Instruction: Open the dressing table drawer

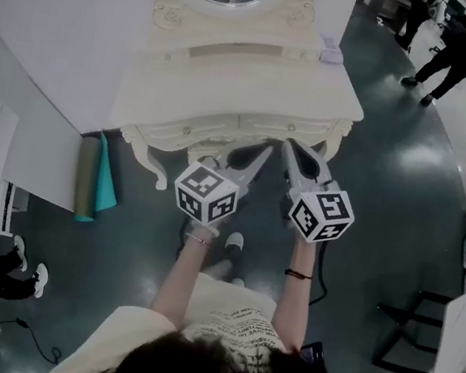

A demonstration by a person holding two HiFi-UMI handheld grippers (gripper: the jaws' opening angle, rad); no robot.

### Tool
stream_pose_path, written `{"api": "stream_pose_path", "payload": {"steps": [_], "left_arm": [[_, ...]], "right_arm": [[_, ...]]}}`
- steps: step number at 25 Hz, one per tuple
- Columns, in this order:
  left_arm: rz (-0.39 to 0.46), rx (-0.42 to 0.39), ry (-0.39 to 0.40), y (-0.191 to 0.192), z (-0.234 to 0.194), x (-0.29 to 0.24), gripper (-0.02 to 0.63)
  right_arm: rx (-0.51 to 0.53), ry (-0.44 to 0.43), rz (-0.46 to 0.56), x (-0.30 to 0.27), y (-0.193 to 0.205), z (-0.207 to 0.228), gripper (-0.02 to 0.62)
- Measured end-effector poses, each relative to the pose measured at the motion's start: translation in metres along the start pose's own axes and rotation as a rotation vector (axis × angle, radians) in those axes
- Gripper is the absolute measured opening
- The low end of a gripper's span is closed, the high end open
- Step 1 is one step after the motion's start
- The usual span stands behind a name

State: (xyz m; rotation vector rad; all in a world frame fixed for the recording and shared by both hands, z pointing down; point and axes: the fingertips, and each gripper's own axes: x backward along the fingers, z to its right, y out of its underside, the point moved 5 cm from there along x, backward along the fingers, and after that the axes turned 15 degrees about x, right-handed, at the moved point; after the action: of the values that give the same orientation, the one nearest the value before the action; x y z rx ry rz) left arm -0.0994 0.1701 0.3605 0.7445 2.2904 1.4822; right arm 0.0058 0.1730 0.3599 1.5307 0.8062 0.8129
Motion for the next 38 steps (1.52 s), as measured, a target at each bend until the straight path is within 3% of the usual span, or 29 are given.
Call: {"api": "stream_pose_path", "payload": {"steps": [18,38], "left_arm": [[-0.041,0.033,0.037,-0.024,-0.073,-0.088,-0.001],[-0.069,0.068,0.073,-0.032,-0.122,-0.139,0.0]], "right_arm": [[-0.012,0.019,-0.064,-0.081,0.025,0.073,0.003],[-0.015,0.062,-0.1,-0.123,0.042,0.122,0.003]]}}
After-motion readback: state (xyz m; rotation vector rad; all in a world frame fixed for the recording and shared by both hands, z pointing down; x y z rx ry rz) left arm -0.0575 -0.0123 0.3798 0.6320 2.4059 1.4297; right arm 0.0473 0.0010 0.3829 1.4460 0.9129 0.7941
